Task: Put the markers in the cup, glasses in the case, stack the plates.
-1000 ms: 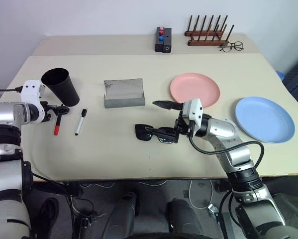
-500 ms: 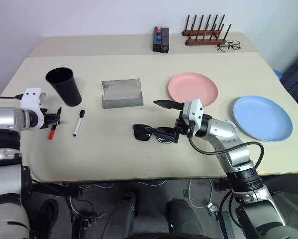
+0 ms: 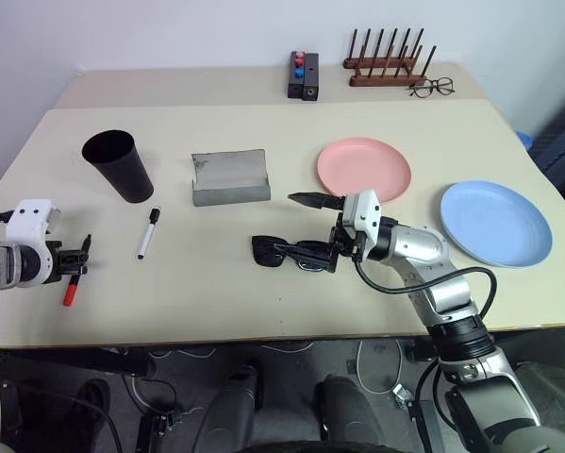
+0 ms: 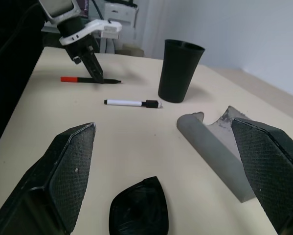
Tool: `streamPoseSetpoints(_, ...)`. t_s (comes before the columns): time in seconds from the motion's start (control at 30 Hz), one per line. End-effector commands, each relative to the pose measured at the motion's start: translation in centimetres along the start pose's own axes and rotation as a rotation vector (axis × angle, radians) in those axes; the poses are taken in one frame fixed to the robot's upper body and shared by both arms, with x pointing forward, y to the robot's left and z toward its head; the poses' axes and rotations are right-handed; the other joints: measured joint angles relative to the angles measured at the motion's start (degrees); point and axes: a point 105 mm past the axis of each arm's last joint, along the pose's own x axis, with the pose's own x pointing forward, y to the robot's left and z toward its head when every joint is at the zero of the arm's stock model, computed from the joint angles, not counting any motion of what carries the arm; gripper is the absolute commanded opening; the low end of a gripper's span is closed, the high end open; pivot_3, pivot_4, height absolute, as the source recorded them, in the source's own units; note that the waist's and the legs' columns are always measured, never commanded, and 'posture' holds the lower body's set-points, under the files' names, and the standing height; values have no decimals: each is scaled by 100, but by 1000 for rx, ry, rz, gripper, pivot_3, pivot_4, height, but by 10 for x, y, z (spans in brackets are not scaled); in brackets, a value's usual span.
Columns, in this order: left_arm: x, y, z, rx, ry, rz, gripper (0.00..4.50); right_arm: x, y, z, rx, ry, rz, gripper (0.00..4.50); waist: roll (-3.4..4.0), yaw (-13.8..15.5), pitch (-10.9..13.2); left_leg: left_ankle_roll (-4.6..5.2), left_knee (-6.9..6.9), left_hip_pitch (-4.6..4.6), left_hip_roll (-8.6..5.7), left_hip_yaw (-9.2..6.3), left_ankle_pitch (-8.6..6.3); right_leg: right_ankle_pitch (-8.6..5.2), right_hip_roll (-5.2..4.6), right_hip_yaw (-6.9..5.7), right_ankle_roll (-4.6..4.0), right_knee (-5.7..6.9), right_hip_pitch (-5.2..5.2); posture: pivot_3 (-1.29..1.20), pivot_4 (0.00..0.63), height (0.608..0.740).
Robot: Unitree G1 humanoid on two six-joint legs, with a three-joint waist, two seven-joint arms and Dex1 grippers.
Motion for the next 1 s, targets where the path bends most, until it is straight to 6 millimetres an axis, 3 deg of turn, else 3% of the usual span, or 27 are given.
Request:
streamPoseSetpoints(0.03,-12,0,4,47,-16,-8,40,3,-2,12,-44,-34,15,4500,0,-3,0,-1,0,0,0,0,0,0,0,0,0,0,-1,0,150,740)
streamPoseSetpoints(0.07,-11,1,0,72,-3,-3,40,3,-2,11,-45,-32,16,4500,0,-5,0,-2,-1,0,1,-1,-1,0,0,0,-1,0,-1,0,150,740)
streamPoseSetpoints(0.17,-7,-3,-3,65,1,-17,1238,3,-1,11,-45,-28,19,4500,2,1,-1,-4,-3,1,1,0,-2,-1,-2,0,-1,-1,-2,0,150,740)
streamPoseSetpoints(0.37,-8,-3,-5,85,48,-34,4323,2,-2,11,-43,-26,20,4500,3,-2,-1,-4,-3,2,0,-1,-3,-1,-2,0,-1,-1,-2,0,150,740)
streamPoseSetpoints(0.4,-9,0,-7,116,72,-22,4467,2,-2,11,-42,-27,19,4500,3,-2,-1,-4,-4,3,0,0,-3,-1,-2,0,-1,-1,-2,0,150,740)
streamPoseSetpoints(0.7,-12,2,9,124,136,-114,4467,8,-1,10,-41,-37,21,4500,3,2,-1,-4,-7,3,0,2,-3,-1,6,-1,-1,-5,-2,0,150,740)
streamPoseSetpoints(0.9,-1,-1,11,149,185,-145,4467,7,0,10,-43,-36,10,4500,3,4,-1,-3,-7,2,-1,3,-2,-1,11,-1,-1,-4,-2,0,150,740)
streamPoseSetpoints(1.0,8,-3,10,139,188,-141,3729,4,-1,10,-45,-30,0,4500,4,10,-1,4,-6,3,0,2,3,-1,13,-1,-1,-3,-1,0,150,740)
